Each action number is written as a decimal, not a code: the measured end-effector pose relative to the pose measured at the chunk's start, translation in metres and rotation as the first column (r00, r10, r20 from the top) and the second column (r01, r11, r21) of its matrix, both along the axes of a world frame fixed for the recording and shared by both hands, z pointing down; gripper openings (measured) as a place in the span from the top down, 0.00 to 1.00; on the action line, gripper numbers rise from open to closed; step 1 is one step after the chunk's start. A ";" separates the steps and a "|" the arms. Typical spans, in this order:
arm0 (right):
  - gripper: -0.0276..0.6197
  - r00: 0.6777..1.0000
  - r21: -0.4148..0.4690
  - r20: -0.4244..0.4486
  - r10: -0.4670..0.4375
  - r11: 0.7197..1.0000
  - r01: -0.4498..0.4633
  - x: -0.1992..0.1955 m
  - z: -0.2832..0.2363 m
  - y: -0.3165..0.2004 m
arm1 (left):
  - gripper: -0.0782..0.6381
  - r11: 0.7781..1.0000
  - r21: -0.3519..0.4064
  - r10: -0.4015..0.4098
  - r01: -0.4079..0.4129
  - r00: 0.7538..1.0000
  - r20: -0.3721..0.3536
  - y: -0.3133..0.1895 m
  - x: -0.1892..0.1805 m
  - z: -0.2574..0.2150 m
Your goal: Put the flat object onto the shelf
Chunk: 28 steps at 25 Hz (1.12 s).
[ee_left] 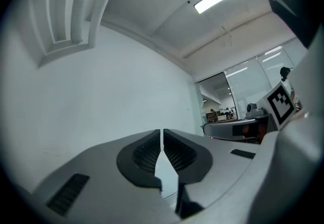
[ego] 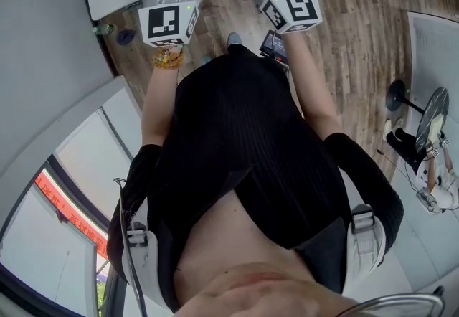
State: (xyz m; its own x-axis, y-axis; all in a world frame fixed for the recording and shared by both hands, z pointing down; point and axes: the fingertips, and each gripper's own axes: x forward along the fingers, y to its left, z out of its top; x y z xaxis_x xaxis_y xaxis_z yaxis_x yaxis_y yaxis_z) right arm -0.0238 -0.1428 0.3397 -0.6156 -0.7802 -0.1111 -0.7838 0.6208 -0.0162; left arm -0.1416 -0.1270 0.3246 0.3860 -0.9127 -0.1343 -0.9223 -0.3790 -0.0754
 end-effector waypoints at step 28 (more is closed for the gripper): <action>0.88 0.989 0.020 -0.145 -0.043 0.999 0.047 -0.001 0.040 0.008 | 0.87 0.998 -0.064 0.022 -0.020 0.999 0.040 -0.001 0.008 0.044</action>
State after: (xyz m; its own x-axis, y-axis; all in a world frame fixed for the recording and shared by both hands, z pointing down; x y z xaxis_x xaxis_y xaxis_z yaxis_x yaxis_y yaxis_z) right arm -0.0250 -0.1351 0.3799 -0.6609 -0.7496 -0.0364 -0.7482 0.6544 0.1097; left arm -0.1333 -0.1279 0.3682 0.4091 -0.9105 -0.0600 -0.9108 -0.4034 -0.0877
